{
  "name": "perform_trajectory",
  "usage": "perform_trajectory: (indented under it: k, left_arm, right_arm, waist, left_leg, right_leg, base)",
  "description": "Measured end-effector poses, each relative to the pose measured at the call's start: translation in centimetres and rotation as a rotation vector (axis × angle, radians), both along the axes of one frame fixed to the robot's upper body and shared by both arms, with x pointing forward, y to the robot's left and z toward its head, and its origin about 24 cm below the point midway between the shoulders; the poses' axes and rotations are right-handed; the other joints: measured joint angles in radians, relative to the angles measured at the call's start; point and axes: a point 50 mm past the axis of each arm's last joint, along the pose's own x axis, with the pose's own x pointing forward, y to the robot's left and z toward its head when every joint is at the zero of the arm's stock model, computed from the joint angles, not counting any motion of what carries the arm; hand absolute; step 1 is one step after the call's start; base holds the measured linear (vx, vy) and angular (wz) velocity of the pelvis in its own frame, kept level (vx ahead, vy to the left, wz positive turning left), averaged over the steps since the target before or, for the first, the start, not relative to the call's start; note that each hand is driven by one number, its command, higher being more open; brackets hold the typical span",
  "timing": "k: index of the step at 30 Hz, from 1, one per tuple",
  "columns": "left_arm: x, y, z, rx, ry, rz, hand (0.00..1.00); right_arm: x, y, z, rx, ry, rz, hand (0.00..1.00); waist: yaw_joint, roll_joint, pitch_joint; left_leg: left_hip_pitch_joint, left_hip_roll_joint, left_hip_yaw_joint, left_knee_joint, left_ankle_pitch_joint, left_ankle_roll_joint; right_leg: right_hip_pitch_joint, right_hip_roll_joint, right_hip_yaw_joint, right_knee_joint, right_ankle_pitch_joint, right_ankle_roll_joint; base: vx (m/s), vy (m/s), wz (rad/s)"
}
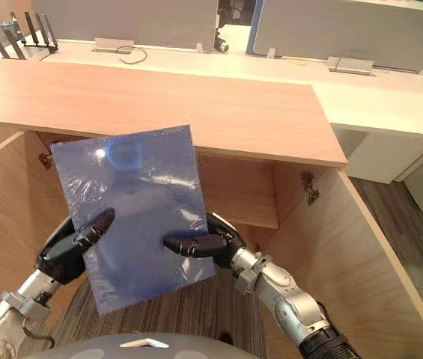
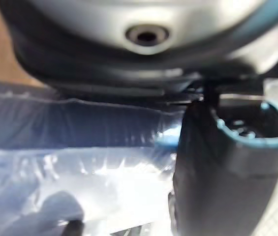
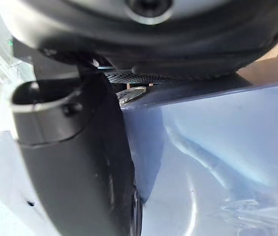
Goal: Walk over to the cabinet, pick up the folder, carry it to the office cabinet, place the folder inside the office cabinet, then close the office cabinet door
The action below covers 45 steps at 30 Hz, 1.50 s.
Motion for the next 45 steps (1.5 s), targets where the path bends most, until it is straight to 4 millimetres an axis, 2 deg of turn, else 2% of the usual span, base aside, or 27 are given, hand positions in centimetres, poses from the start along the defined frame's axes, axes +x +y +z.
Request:
perform_trajectory:
  k: [2, 5, 8, 9, 10, 12, 13, 17, 23, 26, 28, 30, 38, 40, 41, 45]
  left_arm:
    - [-0.5, 0.2, -0.9, 0.031, 0.038, -0.048, 1.00]
    - [-1.6, 0.9, -3.6, 0.212, 0.154, -0.187, 1.00]
    - [-3.7, 1.6, -7.8, 0.396, 0.348, -0.286, 1.00]
    - [-4.1, 1.6, -8.7, 0.410, 0.389, -0.272, 1.00]
    - [-4.7, 1.6, -10.6, 0.453, 0.469, -0.211, 1.00]
    - [-5.2, 1.8, -11.9, 0.479, 0.528, -0.148, 1.00]
    - [-5.8, 1.8, -13.1, 0.471, 0.578, -0.052, 1.00]
    - [-6.6, 1.3, -15.1, 0.539, 0.679, 0.052, 1.00]
    - [-7.9, 1.7, -16.1, 0.567, 0.781, 0.157, 1.00]
    - [-9.2, 4.0, -16.3, 0.610, 0.893, 0.378, 1.00]
    - [-9.9, 5.6, -16.1, 0.633, 0.937, 0.485, 1.00]
    - [-10.2, 5.9, -16.1, 0.635, 0.954, 0.518, 1.00]
    - [-10.5, 4.4, -17.1, 0.579, 1.019, 0.530, 1.00]
    - [-10.2, 3.7, -17.3, 0.531, 1.024, 0.571, 1.00]
    - [-10.2, 3.7, -17.3, 0.524, 1.024, 0.578, 1.00]
    - [-10.0, 3.7, -17.4, 0.494, 1.037, 0.651, 1.00]
  right_arm:
    - [-0.9, 0.0, -0.8, -0.003, 0.043, -0.006, 0.00]
    - [-1.5, -0.3, -2.4, -0.041, 0.104, -0.013, 0.00]
    - [-2.1, -0.3, -4.6, -0.078, 0.176, -0.052, 0.00]
    - [-2.2, -0.4, -5.0, -0.087, 0.191, -0.062, 0.00]
    - [-2.5, -0.7, -6.0, -0.119, 0.221, -0.085, 0.00]
    - [-2.6, -1.1, -6.6, -0.143, 0.243, -0.106, 0.00]
    - [-2.6, -1.4, -7.0, -0.167, 0.253, -0.130, 0.00]
    - [-1.8, -1.6, -7.3, -0.290, 0.212, -0.100, 0.00]
    - [-1.3, -2.6, -7.9, -0.345, 0.233, -0.114, 0.00]
    - [-1.1, -3.6, -8.6, -0.307, 0.290, -0.157, 0.00]
    - [-0.7, -4.2, -9.3, -0.273, 0.343, -0.267, 0.00]
    - [-0.4, -4.7, -9.7, -0.249, 0.380, -0.361, 0.00]
    - [0.9, -6.1, -10.6, -0.093, 0.502, -0.691, 0.00]
    - [1.1, -7.1, -10.9, -0.031, 0.556, -0.835, 0.00]
    - [1.1, -7.2, -10.9, -0.023, 0.561, -0.851, 0.00]
    - [1.9, -7.6, -10.9, 0.160, 0.618, -1.062, 0.00]
  waist:
    - [0.000, 0.005, 0.002]
    - [-0.006, 0.022, -0.001]
    - [-0.025, 0.033, 0.001]
    - [-0.028, 0.035, 0.002]
    - [-0.028, 0.036, 0.003]
    - [-0.026, 0.035, 0.005]
    - [-0.026, 0.036, 0.006]
    - [-0.025, 0.039, 0.013]
    - [-0.026, 0.031, 0.023]
    - [-0.026, 0.020, 0.032]
    - [-0.026, 0.015, 0.037]
    - [-0.025, 0.017, 0.039]
    - [-0.015, 0.017, 0.045]
    - [0.000, 0.021, 0.055]
    - [0.002, 0.021, 0.057]
    - [0.005, 0.025, 0.066]
  left_leg:
    - [0.000, 0.004, 0.001, 0.001, -0.001, -0.002]
    - [-0.001, 0.005, 0.004, -0.007, 0.006, 0.005]
    - [0.000, 0.013, 0.002, -0.015, 0.011, 0.004]
    - [0.000, 0.014, 0.003, -0.017, 0.011, 0.003]
    - [0.000, 0.014, 0.005, -0.026, 0.016, 0.003]
    - [0.000, 0.014, 0.004, -0.029, 0.019, 0.001]
    - [0.005, 0.014, 0.003, -0.036, 0.021, -0.001]
    - [0.039, 0.014, 0.002, -0.074, 0.039, -0.006]
    - [0.043, 0.016, -0.007, -0.102, 0.061, -0.013]
    - [0.056, 0.016, -0.008, -0.130, 0.078, -0.017]
    - [0.056, 0.017, -0.012, -0.134, 0.083, -0.018]
    - [0.056, 0.017, -0.013, -0.135, 0.083, -0.017]
    - [0.055, 0.014, -0.023, -0.148, 0.090, -0.016]
    - [0.053, 0.012, -0.025, -0.148, 0.091, -0.015]
    - [0.053, 0.012, -0.026, -0.148, 0.091, -0.015]
    - [0.035, 0.005, -0.038, -0.154, 0.099, -0.015]
  right_leg:
    - [-0.002, 0.004, 0.000, 0.000, 0.000, 0.000]
    - [-0.001, 0.004, -0.001, -0.011, 0.002, -0.003]
    - [0.001, 0.008, -0.005, -0.026, 0.009, -0.005]
    - [0.000, 0.008, -0.005, -0.026, 0.009, -0.005]
    - [-0.010, 0.009, -0.005, -0.026, 0.009, -0.005]
    - [-0.011, 0.011, -0.007, -0.026, 0.008, -0.006]
    - [-0.010, 0.014, -0.010, -0.026, 0.008, -0.007]
    - [0.006, 0.018, -0.021, -0.027, 0.006, -0.009]
    - [0.002, 0.022, -0.032, -0.028, 0.005, -0.010]
    - [0.003, 0.026, -0.035, -0.032, 0.002, -0.014]
    - [0.003, 0.027, -0.041, -0.032, 0.002, -0.014]
    - [0.003, 0.024, -0.042, -0.032, 0.003, -0.014]
    - [0.004, 0.022, -0.056, -0.028, 0.003, -0.014]
    - [0.004, 0.021, -0.058, -0.028, 0.003, -0.014]
    - [0.003, 0.021, -0.059, -0.028, 0.003, -0.014]
    - [-0.010, 0.019, -0.071, -0.028, 0.002, -0.015]
  base:
    - [-0.02, -0.035, -0.05]
    - [0.00, 0.000, 0.00]
    - [0.01, -0.040, 0.01]
    - [0.00, -0.033, -0.02]
    - [0.00, 0.000, 0.00]
    - [0.00, 0.000, 0.00]
    - [0.00, 0.000, 0.00]
    - [0.00, -0.008, 0.00]
    - [-0.03, -0.026, 0.04]
    - [-0.01, -0.010, 0.01]
    - [-0.03, -0.025, 0.06]
    - [-0.01, -0.002, 0.02]
    - [0.00, -0.003, 0.04]
    - [0.00, 0.000, 0.00]
    - [-0.02, 0.000, 0.05]
    - [-0.01, -0.003, 0.09]
